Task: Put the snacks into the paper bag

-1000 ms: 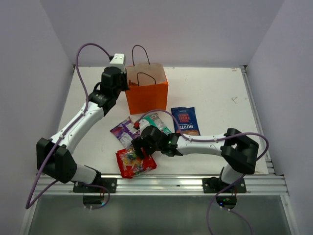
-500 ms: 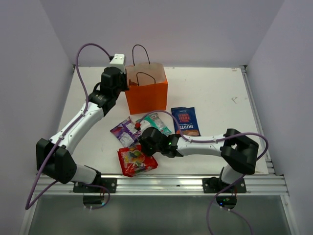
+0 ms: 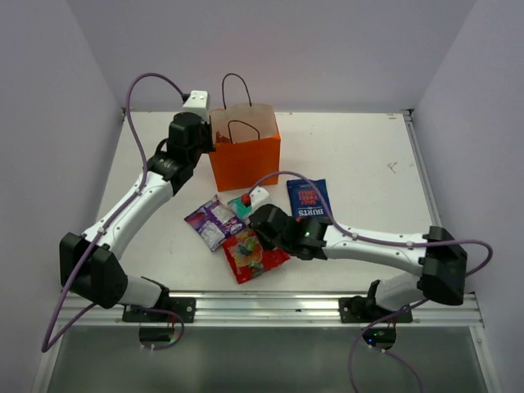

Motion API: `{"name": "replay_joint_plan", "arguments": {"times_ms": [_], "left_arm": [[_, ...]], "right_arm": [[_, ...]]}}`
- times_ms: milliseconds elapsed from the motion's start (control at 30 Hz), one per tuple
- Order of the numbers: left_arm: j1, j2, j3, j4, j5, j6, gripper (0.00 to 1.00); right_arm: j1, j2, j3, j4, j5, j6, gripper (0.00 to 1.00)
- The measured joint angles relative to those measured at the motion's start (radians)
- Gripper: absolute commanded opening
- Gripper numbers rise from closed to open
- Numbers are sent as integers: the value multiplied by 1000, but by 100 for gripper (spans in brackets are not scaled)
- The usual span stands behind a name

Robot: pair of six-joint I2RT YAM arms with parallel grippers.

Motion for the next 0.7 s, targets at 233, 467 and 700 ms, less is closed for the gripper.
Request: {"name": "replay_joint_plan", "arguments": {"times_ms": [233,467,700], "left_arm": [[0,0,-2,0,0,0,0],[0,0,-2,1,2,0,0],[0,0,-2,4,11,0,0]], "right_arm": [[-8,-202,225,-164,266,-121,0],[-14,-197,366,-9,534,-410,0],[-139,-24,538,276,631,-709,0]]}}
